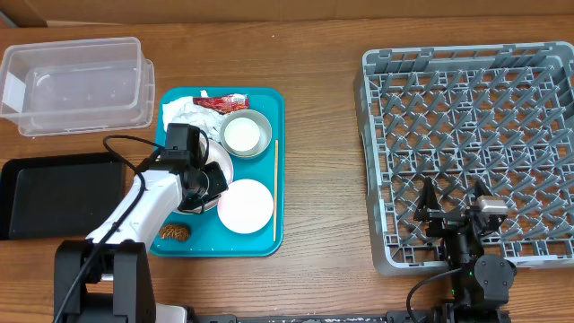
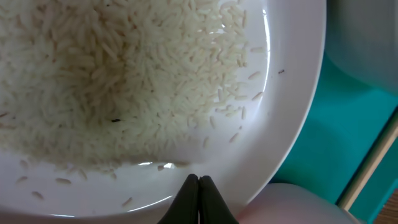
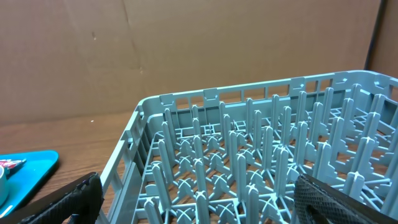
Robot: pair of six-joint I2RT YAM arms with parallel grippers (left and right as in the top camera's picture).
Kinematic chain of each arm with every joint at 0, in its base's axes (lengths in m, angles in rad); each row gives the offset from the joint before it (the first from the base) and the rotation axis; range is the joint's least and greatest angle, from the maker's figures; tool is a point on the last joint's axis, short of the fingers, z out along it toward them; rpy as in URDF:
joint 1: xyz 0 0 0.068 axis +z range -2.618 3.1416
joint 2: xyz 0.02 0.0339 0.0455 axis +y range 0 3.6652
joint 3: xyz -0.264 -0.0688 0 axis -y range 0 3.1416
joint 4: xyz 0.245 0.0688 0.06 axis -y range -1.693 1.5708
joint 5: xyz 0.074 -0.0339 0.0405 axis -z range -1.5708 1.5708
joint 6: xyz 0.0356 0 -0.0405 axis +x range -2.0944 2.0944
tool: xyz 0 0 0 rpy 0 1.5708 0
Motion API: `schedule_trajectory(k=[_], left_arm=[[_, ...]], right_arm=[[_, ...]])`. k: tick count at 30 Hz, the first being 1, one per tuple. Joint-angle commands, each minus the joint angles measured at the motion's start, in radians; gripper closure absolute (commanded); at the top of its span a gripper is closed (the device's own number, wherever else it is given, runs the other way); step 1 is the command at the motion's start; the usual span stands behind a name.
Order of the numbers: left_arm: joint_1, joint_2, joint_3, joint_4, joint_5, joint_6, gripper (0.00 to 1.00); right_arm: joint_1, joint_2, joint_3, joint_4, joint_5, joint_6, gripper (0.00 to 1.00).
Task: Sort waste into correct bins and load items into the dishwasher
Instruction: 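Move the left gripper to the white rice plate rim and grasp it, then lift the white rice plate off the teal tray with the left gripper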
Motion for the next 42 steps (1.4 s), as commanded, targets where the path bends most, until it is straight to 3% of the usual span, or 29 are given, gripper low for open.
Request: schedule_trajectory(k=[1,14,22,31,33,34,35,37,42], left_arm=[[-0.008,0.002,0.021,0.002,0.066,0.002,0.96],[-0.062,-0.001,0.021,-0.033,0.115,0.032,0.96],[-0.077,-0.001,0.024,-0.031,0.01,0.031,0.96],[-0.078,-0.001,0.142,-0.075,0.012,0.027,0.96],[-0.079,-0.001,0.156,-0.072,0.022,0.018,0.87],[-0.079,-0.001,0.156,-0.069,0.022,0.007,0.74],[-0.079,0.0,0.156,-0.069,0.022,-0.011,0.46],[-0.081,0.003,0.154,-0.072,0.022,-0.039,0.25],[-0.117,0.011,0.15,-0.072,0.021,-0.042,0.2]], right_arm=[[-0.006,-0.011,-0.01,0.006,-0.001,-0.015,0.0],[-0.006,-0.011,-0.01,0.006,-0.001,-0.015,0.0],[-0.006,-0.011,-0.01,0.006,-0.002,-0.015,0.0],[-0.006,-0.011,-0.01,0.006,-0.001,-0.015,0.0],[-0.006,-0.011,-0.01,0.006,-0.001,-0.015,0.0],[-0.006,-0.011,-0.01,0.006,-0.001,-0.015,0.0],[-0.006,-0.011,-0.01,0.006,-0.001,-0.015,0.0],[-0.006,-0.011,-0.01,0.006,-0.001,-0.015,0.0],[-0.006,-0.011,-0.01,0.006,-0.001,-0.015,0.0]])
